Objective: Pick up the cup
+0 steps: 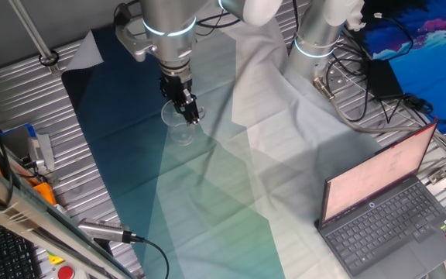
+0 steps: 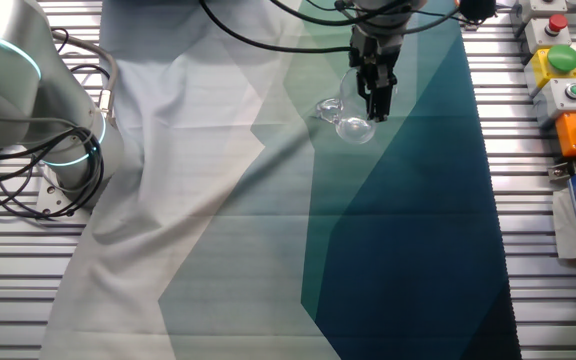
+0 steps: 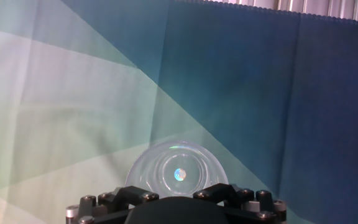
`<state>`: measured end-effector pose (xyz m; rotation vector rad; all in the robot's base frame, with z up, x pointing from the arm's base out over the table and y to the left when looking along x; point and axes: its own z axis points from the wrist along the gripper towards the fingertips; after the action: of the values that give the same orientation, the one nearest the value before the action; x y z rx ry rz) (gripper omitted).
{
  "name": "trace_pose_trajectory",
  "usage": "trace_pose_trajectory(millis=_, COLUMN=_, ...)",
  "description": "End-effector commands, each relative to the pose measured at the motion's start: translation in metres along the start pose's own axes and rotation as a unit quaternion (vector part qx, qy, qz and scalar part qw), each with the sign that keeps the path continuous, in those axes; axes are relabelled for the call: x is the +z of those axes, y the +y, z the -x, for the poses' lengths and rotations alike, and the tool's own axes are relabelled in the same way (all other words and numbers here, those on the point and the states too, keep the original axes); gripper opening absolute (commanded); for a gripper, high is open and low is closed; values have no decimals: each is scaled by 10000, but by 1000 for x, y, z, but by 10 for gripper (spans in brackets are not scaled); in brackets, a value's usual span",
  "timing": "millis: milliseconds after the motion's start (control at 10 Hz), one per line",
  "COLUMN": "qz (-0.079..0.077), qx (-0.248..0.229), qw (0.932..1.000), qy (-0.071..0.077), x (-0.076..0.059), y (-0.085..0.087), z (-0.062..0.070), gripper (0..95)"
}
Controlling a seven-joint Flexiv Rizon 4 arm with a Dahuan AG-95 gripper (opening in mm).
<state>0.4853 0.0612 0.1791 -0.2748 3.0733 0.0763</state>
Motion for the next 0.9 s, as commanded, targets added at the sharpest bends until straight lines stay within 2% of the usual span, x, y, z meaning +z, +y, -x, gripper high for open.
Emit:
trace_pose_trajectory(millis=100, qz=-8, qx=6, qw=10000, qy=0, x=0, y=1, z=0, gripper=0)
trace_pose_trajectory(millis=700, qz=-32, qx=9, qw=10000, qy=7, x=1, y=1, z=0, gripper=0)
trace_pose_trajectory(millis=900, qz=139, qx=-51, qw=9999, qy=-28, x=1, y=1, z=0, gripper=0)
